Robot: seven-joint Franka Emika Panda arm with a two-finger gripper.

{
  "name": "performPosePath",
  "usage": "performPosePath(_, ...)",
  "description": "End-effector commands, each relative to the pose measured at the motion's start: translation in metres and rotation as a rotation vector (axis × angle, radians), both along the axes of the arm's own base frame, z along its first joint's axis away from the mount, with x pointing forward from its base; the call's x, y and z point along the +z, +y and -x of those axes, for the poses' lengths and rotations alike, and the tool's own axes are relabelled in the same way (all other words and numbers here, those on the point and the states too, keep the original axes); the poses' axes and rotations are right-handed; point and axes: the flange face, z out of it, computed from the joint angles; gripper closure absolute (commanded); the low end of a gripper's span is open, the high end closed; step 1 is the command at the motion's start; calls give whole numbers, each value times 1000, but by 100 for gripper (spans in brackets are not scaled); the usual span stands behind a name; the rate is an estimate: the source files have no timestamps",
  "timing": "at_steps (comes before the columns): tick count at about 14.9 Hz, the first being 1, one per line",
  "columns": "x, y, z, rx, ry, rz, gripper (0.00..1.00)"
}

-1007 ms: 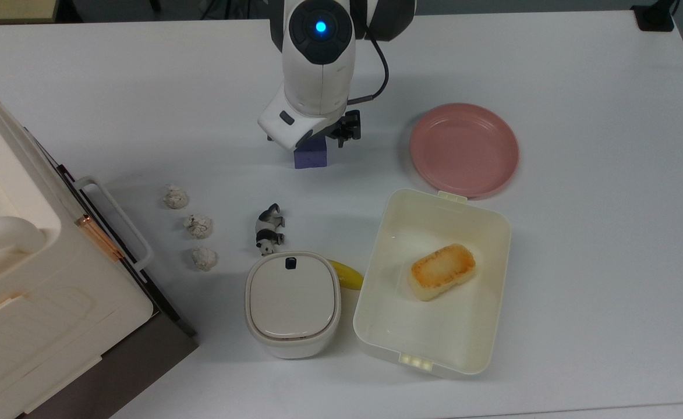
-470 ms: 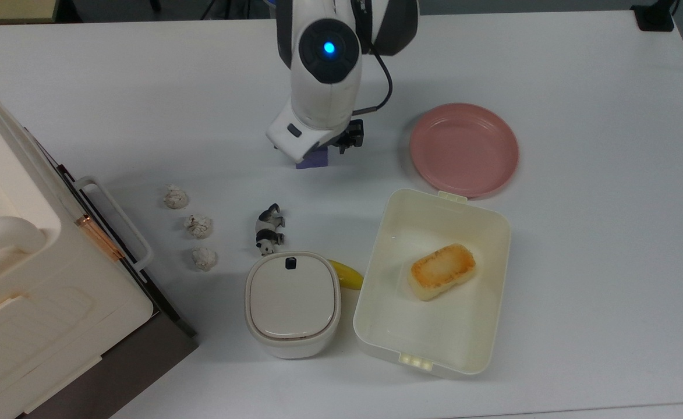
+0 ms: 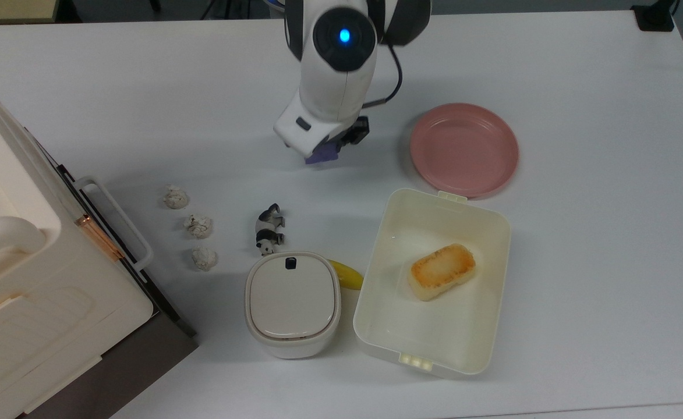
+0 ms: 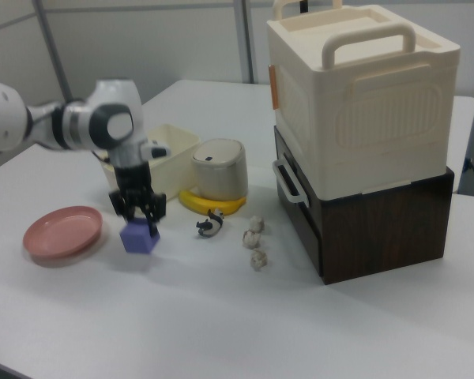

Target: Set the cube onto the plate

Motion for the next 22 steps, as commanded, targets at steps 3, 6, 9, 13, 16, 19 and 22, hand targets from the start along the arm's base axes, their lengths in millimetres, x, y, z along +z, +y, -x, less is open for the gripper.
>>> performPosePath(3, 59, 109, 12, -95, -42, -74, 75)
performPosePath(6, 42, 180, 26, -164, -80, -76, 75)
performPosePath(9, 15, 230, 37, -220, -113, -70, 63)
performPosePath(13, -3, 237, 33, -294, -121, -48, 0)
performPosePath(16, 47, 226, 38, -284, -111, -39, 0)
performPosePath(19, 133, 162, 55, -163, -83, -3, 0)
performPosePath(22, 188, 64, 46, -121, -112, -55, 0)
